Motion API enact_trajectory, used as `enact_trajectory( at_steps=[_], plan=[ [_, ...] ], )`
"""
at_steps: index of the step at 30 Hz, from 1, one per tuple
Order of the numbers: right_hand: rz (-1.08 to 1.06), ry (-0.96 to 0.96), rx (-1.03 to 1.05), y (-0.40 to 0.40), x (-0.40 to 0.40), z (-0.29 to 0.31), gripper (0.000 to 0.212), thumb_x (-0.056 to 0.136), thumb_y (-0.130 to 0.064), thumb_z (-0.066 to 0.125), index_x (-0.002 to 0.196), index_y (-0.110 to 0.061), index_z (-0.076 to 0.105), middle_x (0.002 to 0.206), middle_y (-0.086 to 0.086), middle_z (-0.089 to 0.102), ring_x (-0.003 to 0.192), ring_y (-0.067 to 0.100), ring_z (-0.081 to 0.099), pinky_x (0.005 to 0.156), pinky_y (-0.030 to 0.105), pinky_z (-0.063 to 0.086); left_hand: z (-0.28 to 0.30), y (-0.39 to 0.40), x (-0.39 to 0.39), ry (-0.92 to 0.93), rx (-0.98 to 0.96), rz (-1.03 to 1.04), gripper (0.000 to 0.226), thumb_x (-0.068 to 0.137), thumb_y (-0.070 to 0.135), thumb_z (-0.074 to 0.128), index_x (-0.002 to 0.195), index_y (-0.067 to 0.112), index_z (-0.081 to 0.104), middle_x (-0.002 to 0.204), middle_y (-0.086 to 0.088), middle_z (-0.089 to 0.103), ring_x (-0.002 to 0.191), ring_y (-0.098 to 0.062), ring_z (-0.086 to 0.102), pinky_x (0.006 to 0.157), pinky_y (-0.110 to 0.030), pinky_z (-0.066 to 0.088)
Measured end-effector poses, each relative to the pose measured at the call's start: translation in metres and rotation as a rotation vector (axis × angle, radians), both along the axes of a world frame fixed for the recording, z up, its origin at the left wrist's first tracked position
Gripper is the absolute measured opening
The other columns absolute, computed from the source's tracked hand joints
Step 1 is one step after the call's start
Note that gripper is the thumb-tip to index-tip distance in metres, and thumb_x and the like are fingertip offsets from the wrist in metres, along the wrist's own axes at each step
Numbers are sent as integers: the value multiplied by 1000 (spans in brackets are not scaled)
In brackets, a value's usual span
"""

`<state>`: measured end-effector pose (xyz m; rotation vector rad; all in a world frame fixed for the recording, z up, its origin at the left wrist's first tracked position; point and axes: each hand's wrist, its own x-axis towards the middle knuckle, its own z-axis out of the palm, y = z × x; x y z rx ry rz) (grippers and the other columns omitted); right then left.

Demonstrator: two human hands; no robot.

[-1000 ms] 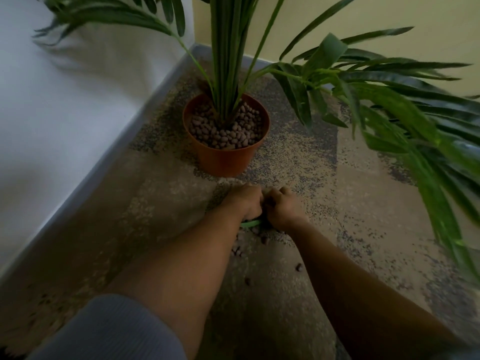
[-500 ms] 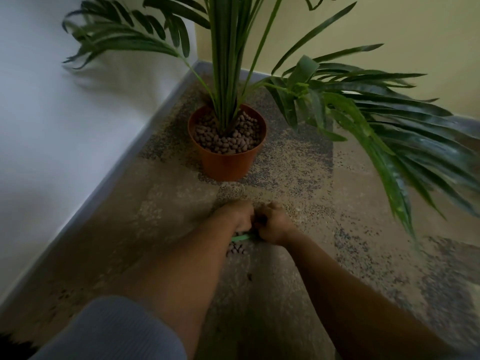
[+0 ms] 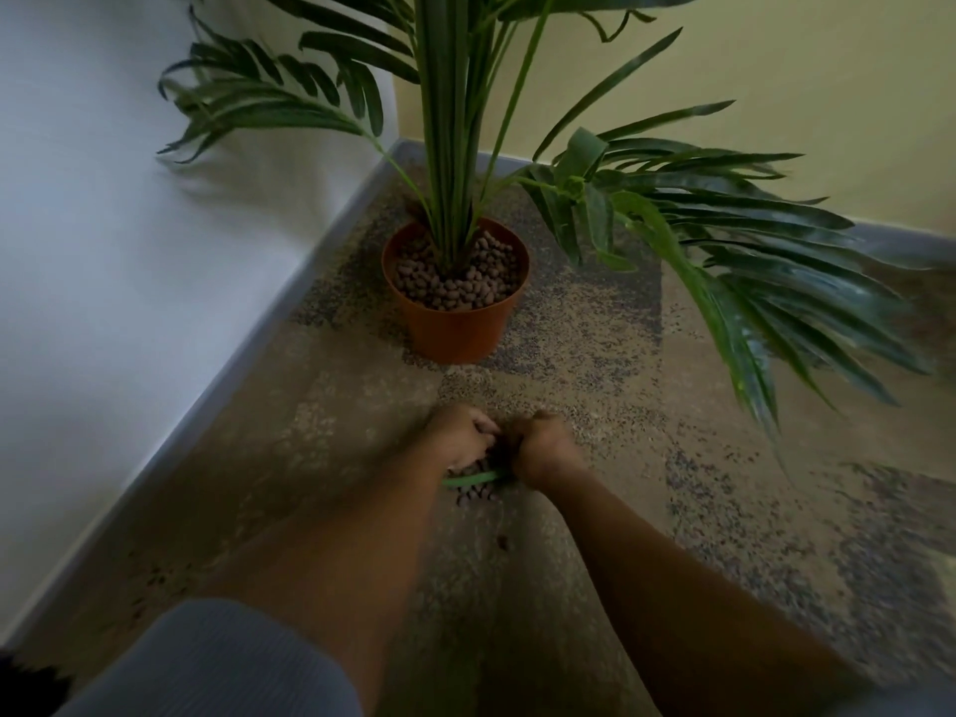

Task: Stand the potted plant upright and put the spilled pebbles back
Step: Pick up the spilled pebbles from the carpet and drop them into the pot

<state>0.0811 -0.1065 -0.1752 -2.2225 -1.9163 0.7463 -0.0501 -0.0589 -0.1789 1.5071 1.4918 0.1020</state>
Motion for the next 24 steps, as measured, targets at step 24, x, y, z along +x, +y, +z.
enact_trajectory(
  at_steps=[24],
  plan=[
    [-942, 1594, -285, -4, 9, 16, 16, 83, 5, 36, 79, -8, 45, 83, 10, 48, 71, 19, 49, 56, 23, 44, 35, -21, -38, -982, -613, 889, 16, 98, 14, 48, 89, 6, 59, 82, -7, 56, 77, -16, 54, 71, -24, 49]
  ],
)
